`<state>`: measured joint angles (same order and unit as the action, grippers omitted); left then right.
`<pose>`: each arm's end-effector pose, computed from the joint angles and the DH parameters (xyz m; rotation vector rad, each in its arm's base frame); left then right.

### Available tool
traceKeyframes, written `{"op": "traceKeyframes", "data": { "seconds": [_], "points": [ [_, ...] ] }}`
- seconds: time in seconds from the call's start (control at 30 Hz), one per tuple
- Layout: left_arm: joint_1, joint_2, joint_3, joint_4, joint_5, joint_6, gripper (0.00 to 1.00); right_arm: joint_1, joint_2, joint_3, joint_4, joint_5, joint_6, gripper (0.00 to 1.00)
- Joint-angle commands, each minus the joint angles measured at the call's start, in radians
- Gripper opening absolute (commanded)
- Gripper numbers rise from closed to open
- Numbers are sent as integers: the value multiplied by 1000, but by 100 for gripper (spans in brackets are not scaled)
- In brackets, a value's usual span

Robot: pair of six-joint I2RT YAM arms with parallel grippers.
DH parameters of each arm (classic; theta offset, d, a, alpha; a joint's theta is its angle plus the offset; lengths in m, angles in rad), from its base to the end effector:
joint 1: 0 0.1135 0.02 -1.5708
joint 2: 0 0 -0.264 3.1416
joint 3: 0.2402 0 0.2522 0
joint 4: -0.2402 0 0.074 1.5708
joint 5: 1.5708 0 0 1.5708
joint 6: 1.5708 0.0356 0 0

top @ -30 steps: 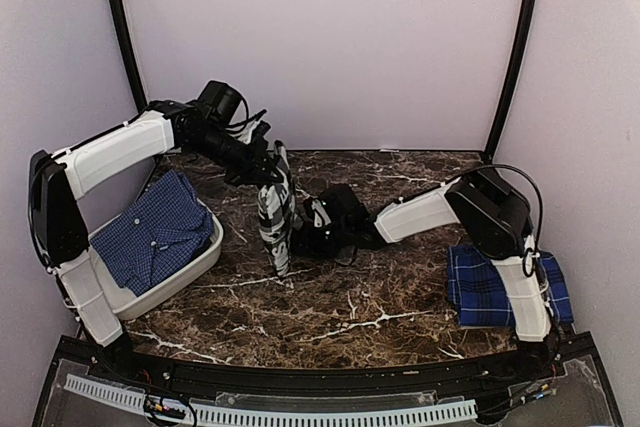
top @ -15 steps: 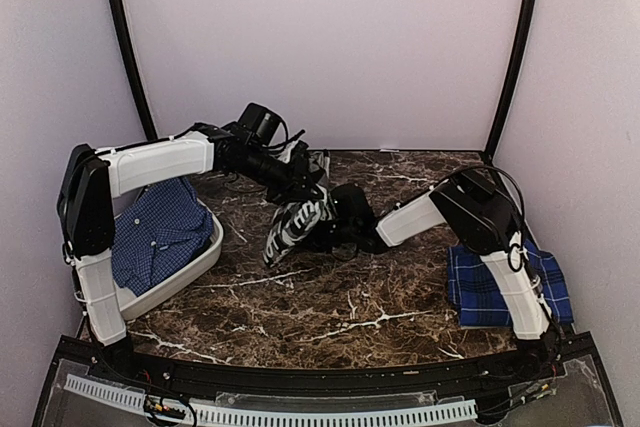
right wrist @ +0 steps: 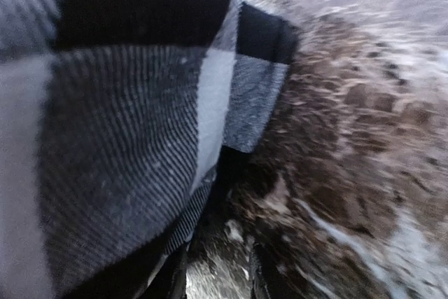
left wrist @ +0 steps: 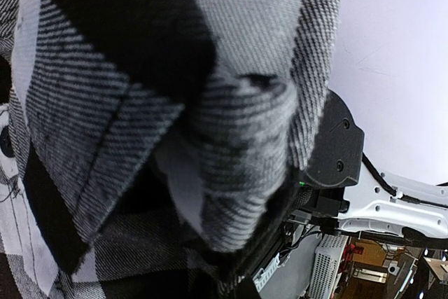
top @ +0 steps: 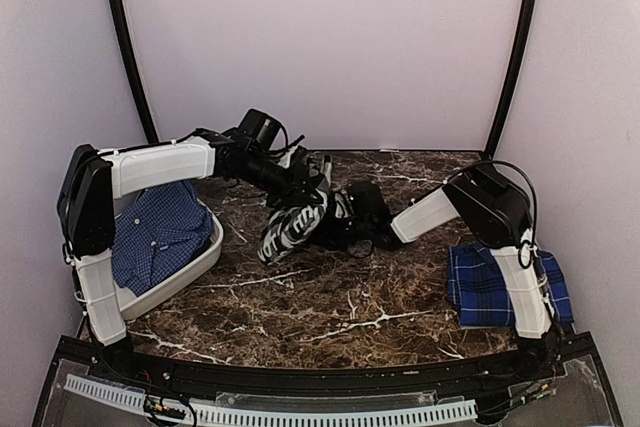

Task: Fold and stack the long sleeve shirts
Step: Turn over the square-folded shirt at the center of the board, then move the square-folded shirt to the center of the board.

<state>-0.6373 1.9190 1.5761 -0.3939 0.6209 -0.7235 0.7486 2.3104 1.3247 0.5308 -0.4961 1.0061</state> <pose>0.3391 -0.2768 0.2666 0.2510 2.5513 -1.3403 0.3386 0.3376 0.0912 -0.0663 2.3674 1.5015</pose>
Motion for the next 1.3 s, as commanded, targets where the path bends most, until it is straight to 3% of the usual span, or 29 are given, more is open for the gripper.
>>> {"op": "traceKeyframes", "data": {
  "seconds": [0.0, 0.33, 0.5, 0.57, 0.77, 0.83, 1.03, 1.27],
  "points": [
    [10, -22, -11, 25, 12, -8, 0, -39, -45, -63, -39, 32, -12, 29],
    [0, 10, -10, 66, 22, -30, 0, -123, -236, -203, -116, 72, -90, 42],
    [-59, 79, -2, 138, 20, -72, 1, -181, -385, -266, -217, 109, -151, 47],
    [-96, 126, 4, 192, 13, -109, 7, -208, -467, -305, -249, 138, -176, 52],
    [-194, 255, 164, 187, -4, -131, 53, -256, -626, -377, -357, 221, -248, 68],
    [-190, 240, 173, 159, -39, -109, 59, -254, -646, -385, -380, 224, -259, 71],
    [-121, 113, 62, 101, -157, -59, 62, -206, -634, -385, -424, 253, -285, 72],
    [24, -44, -142, 40, -287, 20, 61, -130, -569, -358, -457, 295, -290, 62]
  ]
}}
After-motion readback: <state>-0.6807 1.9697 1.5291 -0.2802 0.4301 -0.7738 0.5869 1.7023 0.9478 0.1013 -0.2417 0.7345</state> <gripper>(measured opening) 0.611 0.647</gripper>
